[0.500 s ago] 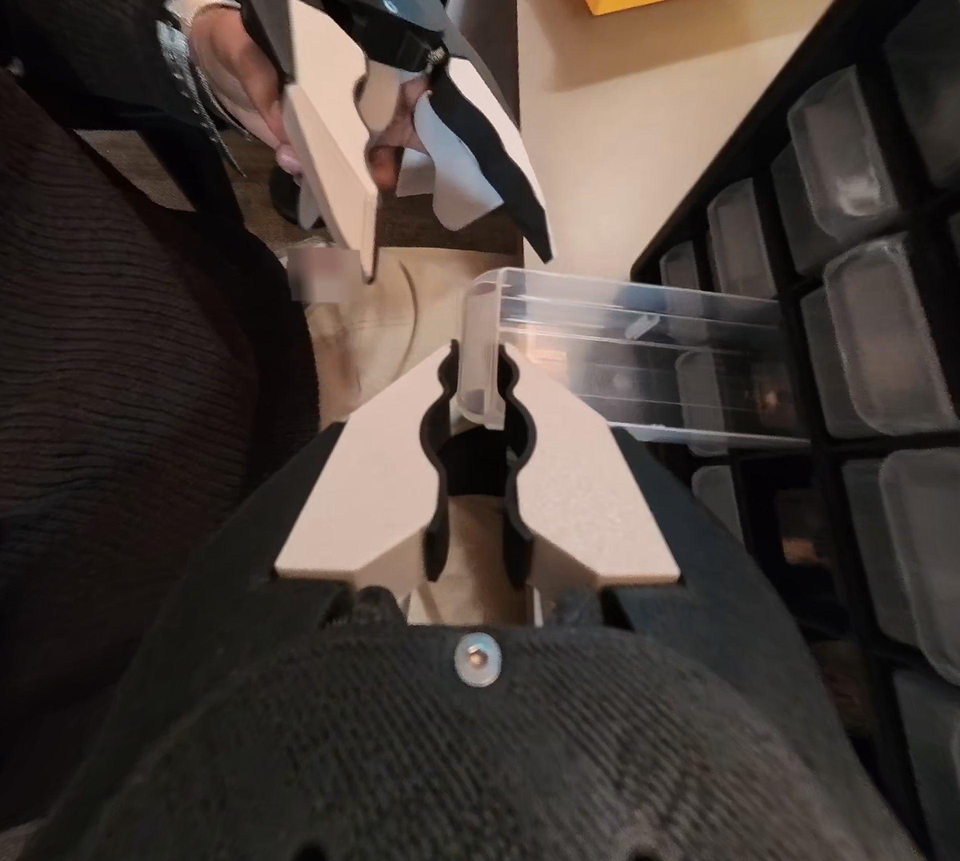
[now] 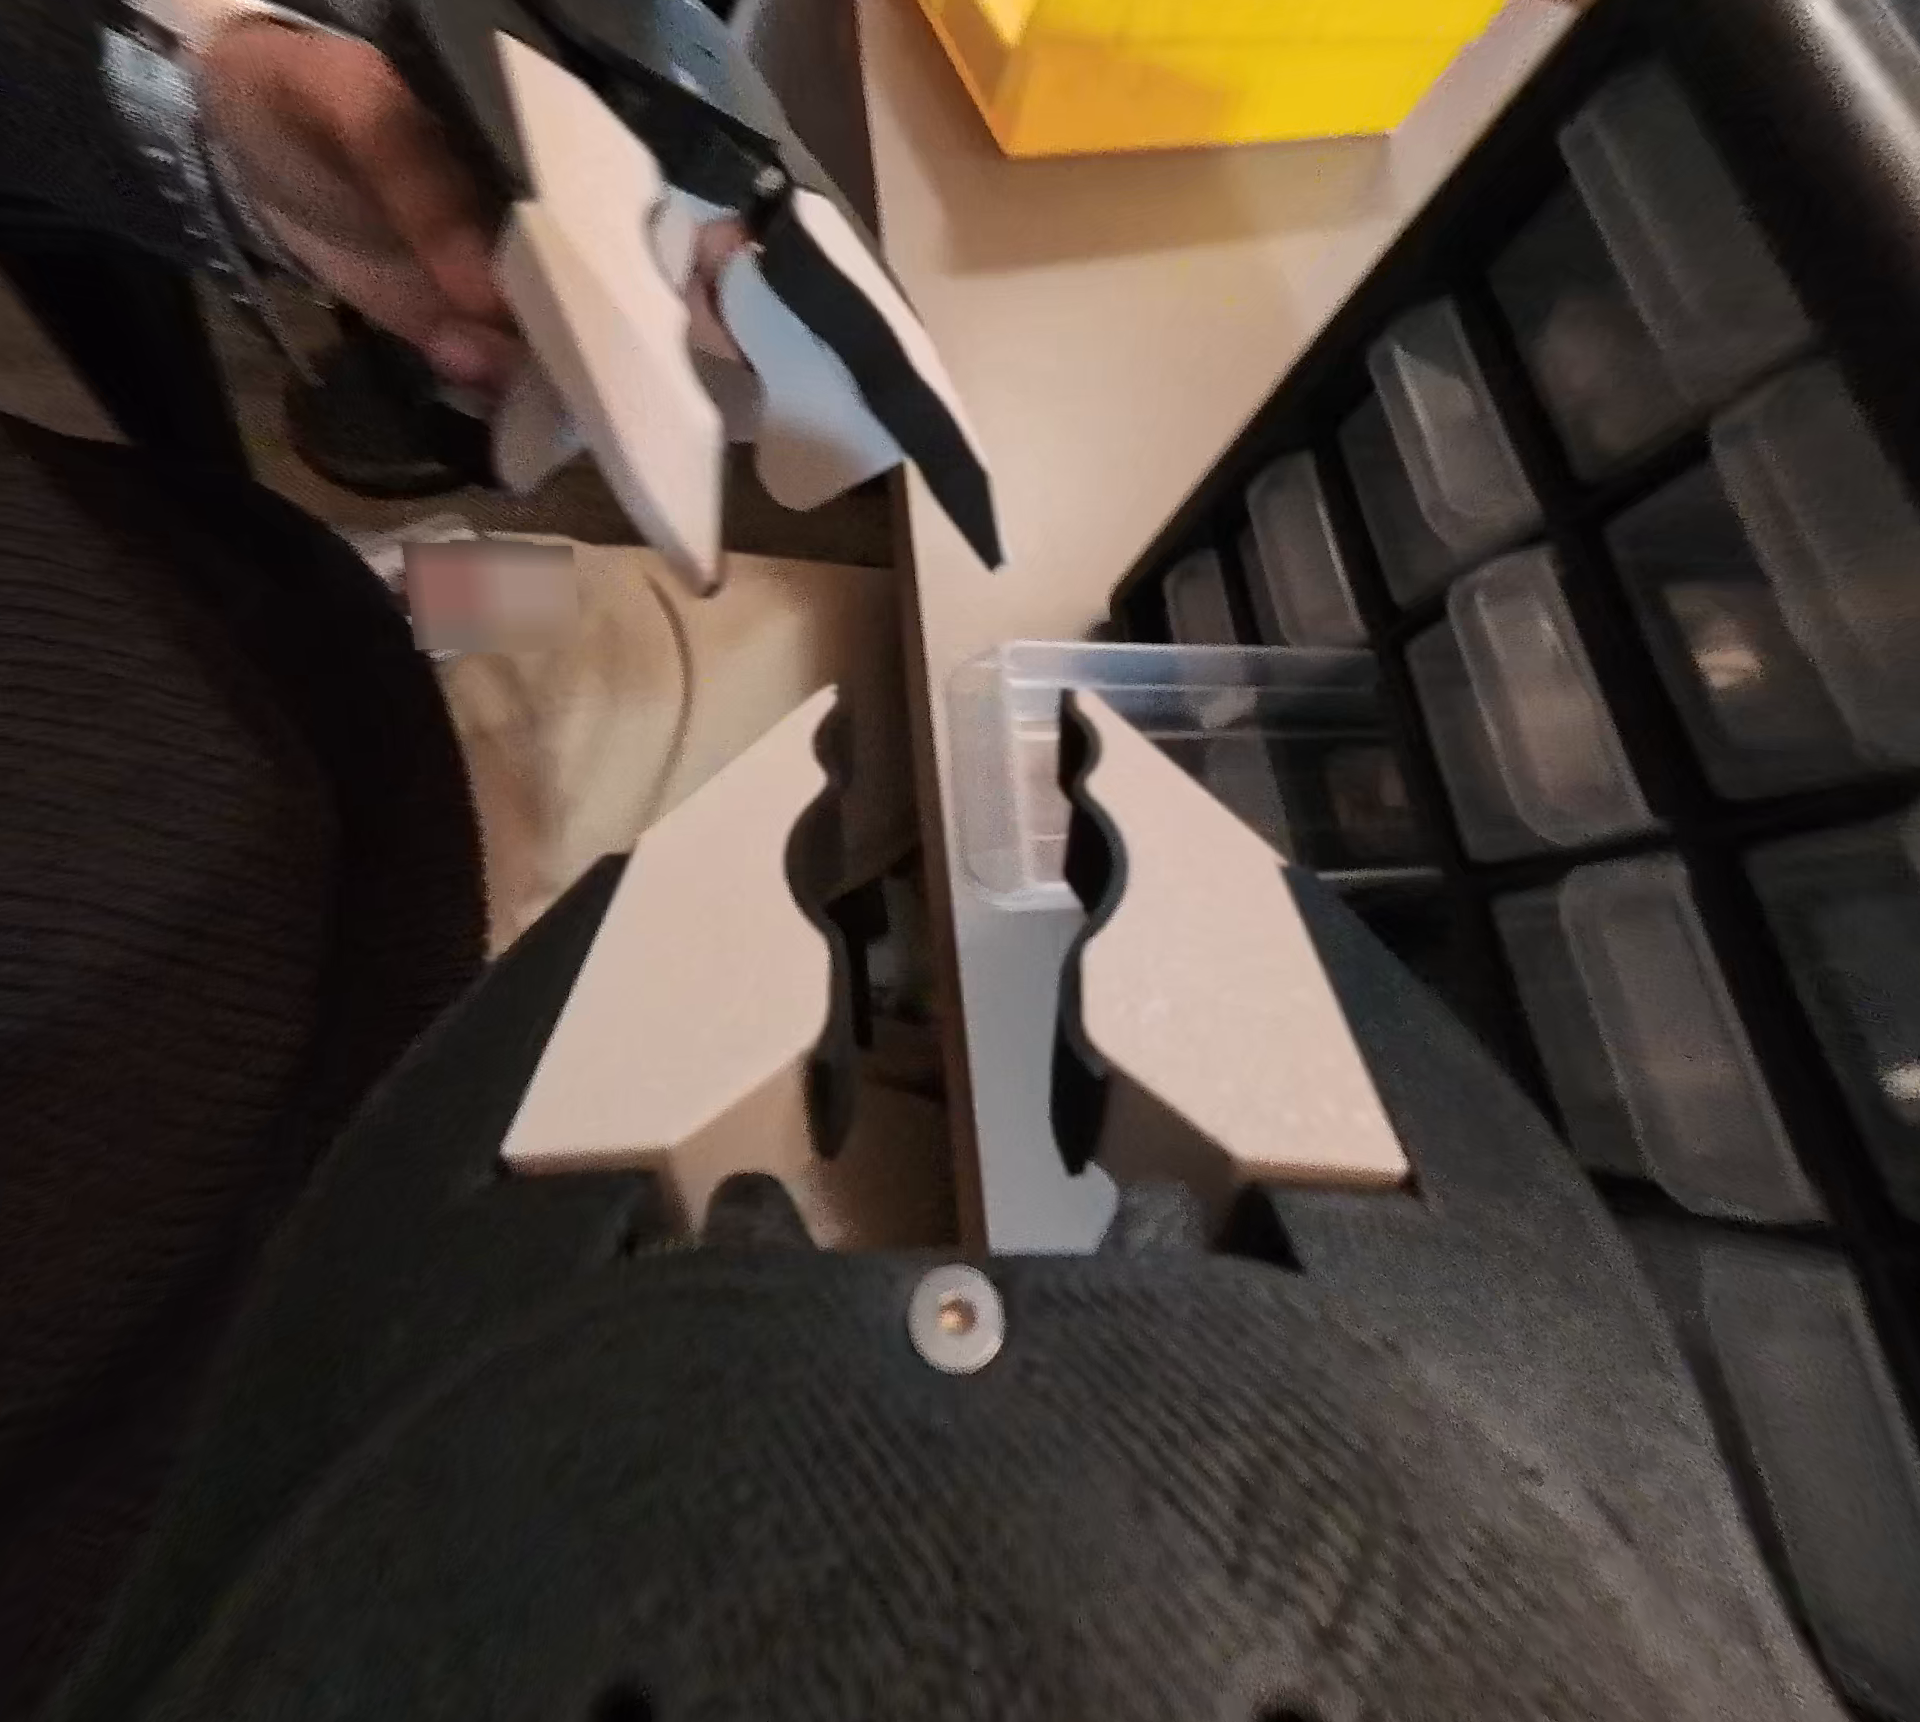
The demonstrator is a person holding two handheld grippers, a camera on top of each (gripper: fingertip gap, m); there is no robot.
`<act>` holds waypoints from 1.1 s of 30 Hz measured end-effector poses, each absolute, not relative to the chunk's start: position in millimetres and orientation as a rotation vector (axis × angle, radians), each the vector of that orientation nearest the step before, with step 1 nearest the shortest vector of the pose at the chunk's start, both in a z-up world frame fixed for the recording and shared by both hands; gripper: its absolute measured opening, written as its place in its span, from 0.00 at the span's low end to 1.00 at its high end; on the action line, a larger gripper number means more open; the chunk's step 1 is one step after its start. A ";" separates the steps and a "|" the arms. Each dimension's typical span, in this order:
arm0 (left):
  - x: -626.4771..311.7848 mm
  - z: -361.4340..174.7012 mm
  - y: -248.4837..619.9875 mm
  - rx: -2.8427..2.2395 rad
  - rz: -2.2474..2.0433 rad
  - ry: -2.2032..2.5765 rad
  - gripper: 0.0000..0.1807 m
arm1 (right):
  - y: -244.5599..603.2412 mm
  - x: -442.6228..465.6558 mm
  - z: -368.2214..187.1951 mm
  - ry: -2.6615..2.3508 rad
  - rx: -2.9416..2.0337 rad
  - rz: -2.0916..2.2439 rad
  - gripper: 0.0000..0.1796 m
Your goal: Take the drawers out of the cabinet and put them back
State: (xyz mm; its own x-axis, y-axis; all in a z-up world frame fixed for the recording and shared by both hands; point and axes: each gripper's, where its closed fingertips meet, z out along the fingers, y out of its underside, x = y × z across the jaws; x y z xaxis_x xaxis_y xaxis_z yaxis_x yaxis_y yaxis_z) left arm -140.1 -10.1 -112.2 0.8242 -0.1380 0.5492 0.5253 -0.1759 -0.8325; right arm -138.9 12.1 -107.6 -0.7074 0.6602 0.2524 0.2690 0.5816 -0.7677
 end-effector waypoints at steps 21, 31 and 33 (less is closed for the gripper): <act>-167.9 -108.0 -15.8 -1.627 -0.435 -0.372 0.41 | 55.4 -180.2 -141.2 -2.094 -0.786 0.786 0.08; -171.2 -117.0 -12.3 -1.649 -0.436 -0.394 0.41 | 55.6 -197.7 -155.5 -2.099 -0.824 0.791 0.32; -172.6 -117.6 -12.1 -1.647 -0.437 -0.403 0.41 | 52.7 -193.0 -154.8 -2.107 -0.830 0.810 0.33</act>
